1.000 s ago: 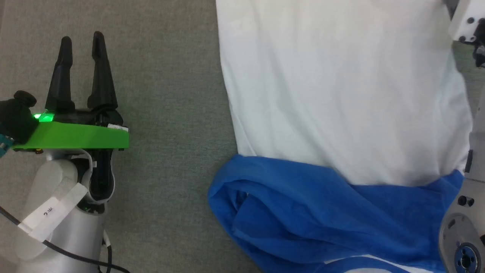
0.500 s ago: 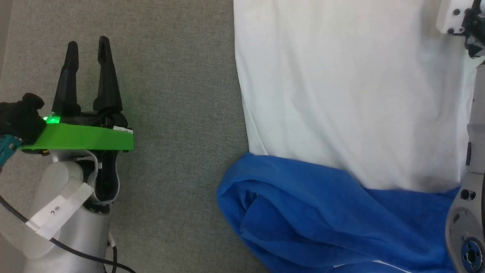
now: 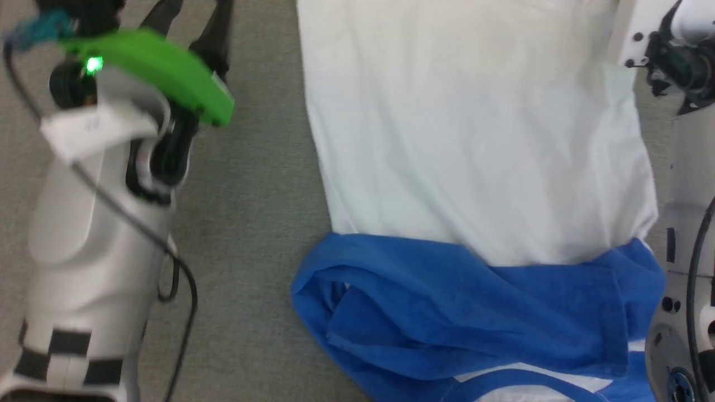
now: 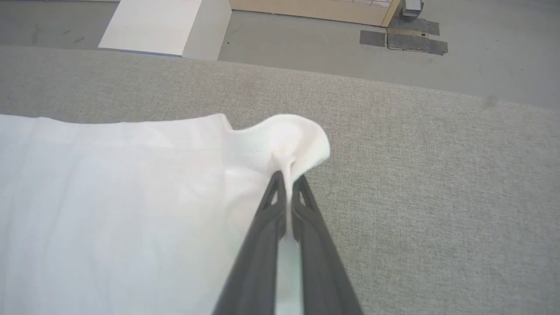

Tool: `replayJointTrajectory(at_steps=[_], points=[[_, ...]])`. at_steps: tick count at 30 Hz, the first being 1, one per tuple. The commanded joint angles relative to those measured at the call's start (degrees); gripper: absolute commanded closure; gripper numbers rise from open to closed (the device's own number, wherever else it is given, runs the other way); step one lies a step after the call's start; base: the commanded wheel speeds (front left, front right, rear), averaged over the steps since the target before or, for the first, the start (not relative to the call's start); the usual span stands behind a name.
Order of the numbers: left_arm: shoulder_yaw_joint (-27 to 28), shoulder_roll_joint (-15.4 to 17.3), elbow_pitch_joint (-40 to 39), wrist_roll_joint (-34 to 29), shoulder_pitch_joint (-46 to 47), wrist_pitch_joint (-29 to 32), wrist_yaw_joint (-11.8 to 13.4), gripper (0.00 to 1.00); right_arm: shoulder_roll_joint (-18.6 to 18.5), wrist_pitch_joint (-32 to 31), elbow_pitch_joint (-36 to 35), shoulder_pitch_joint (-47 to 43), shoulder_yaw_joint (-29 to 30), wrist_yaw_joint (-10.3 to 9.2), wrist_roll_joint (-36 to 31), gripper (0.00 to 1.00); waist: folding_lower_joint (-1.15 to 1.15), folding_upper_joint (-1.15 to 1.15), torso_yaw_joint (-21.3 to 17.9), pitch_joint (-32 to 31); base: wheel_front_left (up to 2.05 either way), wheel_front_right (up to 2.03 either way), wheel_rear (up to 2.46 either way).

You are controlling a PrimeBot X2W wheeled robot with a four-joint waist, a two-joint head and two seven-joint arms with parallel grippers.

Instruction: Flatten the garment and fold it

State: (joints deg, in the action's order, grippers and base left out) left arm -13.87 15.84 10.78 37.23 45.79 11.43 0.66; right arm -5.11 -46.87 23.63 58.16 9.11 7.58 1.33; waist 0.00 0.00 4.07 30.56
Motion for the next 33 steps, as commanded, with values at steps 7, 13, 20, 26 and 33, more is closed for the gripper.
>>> replayJointTrajectory(at_steps=[7, 13, 20, 26, 33], points=[[-6.7, 0.9, 14.5, -3.5, 14.4, 18.0, 2.4, 0.00, 1.0, 0.8, -1.6, -1.6, -5.1, -0.09, 3.8, 1.00, 0.00, 0.00, -6.4, 1.3, 0.00, 0.00, 0.00], [-9.2, 1.5, 21.5, -4.3, 18.9, 26.1, 2.7, 0.00, 0.9, 0.9, -2.3, -2.1, -7.2, -0.09, 5.0, 1.00, 0.00, 0.00, -8.2, 3.0, 0.00, 0.00, 0.00], [-11.4, 1.0, 24.3, -4.4, 19.9, 29.2, 1.3, 0.00, 0.4, 0.7, -3.1, -2.7, -7.5, -0.09, 5.0, 1.00, 0.00, 0.00, -8.9, 4.4, 0.00, 0.00, 0.00], [-10.5, 0.0, 25.2, -2.9, 19.6, 25.0, -0.7, 1.00, 0.3, 0.5, -3.7, -3.0, -7.3, -0.09, 5.0, 1.00, 0.00, 0.00, -8.8, 5.1, 0.00, 0.00, 0.00], [-5.5, -1.2, 25.2, 1.3, 20.8, 15.7, -2.7, 1.00, -0.7, 1.9, -3.2, -4.7, -6.6, -0.09, 5.5, 1.00, 0.00, 0.00, -7.1, 1.9, 0.00, 0.00, 0.00]])
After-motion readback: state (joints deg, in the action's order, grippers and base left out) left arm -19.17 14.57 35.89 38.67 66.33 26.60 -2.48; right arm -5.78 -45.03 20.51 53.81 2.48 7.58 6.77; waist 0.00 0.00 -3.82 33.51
